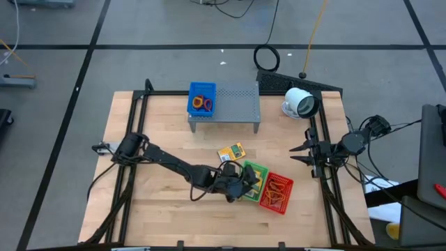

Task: Pick & Place Office Desk Supplies
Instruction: Put the crayon box into the green bin

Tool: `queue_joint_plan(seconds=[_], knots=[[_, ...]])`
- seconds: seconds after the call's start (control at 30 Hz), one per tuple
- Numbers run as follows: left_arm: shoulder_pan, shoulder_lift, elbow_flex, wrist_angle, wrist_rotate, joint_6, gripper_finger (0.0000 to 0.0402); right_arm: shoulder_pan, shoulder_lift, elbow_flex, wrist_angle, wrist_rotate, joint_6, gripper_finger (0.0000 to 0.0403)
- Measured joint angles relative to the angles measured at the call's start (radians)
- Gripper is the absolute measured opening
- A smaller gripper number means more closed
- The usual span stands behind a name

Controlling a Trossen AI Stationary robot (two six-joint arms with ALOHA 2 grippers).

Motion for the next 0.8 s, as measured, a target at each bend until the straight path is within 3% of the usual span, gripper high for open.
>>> queue_joint_plan(seconds=[0.37,0.8], knots=[[0.002,0.000,0.000,-0.014,-0.009,-0.103,0.0250,0.000,0.000,0.000,0.000,0.000,0.000,0.0094],[0.002,-0.171,0.077,-0.487,0.072,-0.156,0.0250,0.000,0.000,0.000,0.000,0.000,0.000,0.0095]])
